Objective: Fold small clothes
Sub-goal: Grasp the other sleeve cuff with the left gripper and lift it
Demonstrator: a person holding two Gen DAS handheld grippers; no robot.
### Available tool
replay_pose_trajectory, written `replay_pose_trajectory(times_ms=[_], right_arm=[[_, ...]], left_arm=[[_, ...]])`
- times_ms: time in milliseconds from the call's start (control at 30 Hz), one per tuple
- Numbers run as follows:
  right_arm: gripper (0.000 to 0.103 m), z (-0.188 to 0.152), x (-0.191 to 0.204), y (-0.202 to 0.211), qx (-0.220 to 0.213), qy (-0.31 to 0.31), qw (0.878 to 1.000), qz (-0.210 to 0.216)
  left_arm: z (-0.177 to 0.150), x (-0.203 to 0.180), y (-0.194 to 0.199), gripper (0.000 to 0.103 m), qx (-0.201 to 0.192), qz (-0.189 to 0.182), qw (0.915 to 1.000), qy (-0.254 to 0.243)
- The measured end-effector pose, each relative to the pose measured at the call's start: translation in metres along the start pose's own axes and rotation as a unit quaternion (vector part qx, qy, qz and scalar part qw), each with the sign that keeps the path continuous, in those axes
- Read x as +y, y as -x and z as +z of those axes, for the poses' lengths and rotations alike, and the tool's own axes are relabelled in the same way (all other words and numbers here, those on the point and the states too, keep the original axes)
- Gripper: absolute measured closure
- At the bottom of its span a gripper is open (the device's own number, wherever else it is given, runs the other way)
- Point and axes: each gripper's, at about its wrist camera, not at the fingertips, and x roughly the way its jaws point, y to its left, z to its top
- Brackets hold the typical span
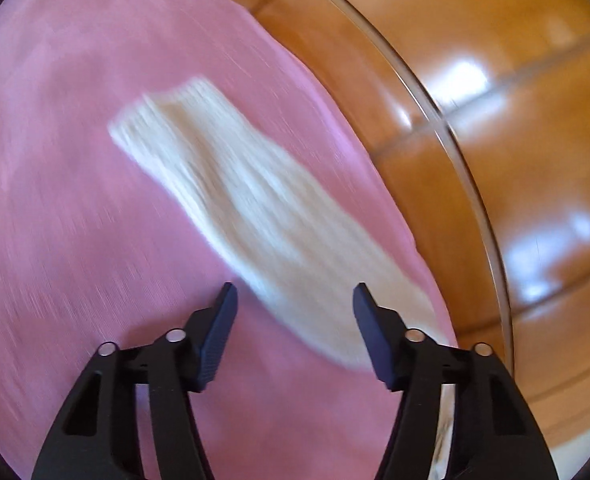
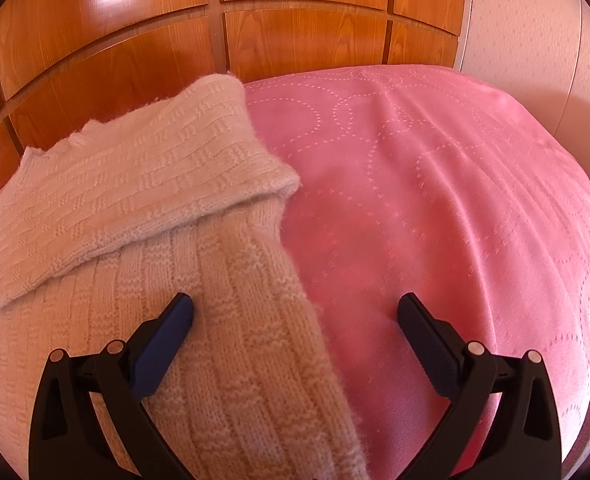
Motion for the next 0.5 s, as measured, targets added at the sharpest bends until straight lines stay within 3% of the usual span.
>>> replay_pose_trajectory(times_ms=[33, 167, 200, 267, 433, 500], right_arm=[[0.002, 0.0, 0.0, 0.0, 0.0, 0.0, 1.0, 0.0], [0.002, 0.0, 0.0, 0.0, 0.0, 0.0, 1.0, 0.0], [0.002, 0.0, 0.0, 0.0, 0.0, 0.0, 1.0, 0.0], [0.002, 0.0, 0.0, 0.0, 0.0, 0.0, 1.0, 0.0], [0.002, -0.001, 0.0, -0.001, 0.0, 0.0, 1.0, 0.001], [0.002, -0.001, 0.0, 0.0, -0.001, 0.0, 1.0, 0.0]], left_arm=[[0.01, 0.008, -0.003, 0.054, 0.001, -0.002, 0.9998, 0.022], [0.03, 0.034, -0.013, 0.092, 0.01, -0.005, 0.9933, 0.115], [0.034, 0.038, -0.014, 0.095, 0.012, -0.002, 0.9919, 0.127], [0.045, 0.035, -0.011, 0.097, 0.014, 0.005, 0.9937, 0.111], [0.082, 0.017, 0.014, 0.097, -0.035, -0.009, 0.9982, 0.048], [0.09, 0.011, 0.012, 0.097, -0.041, 0.006, 0.9987, 0.029]])
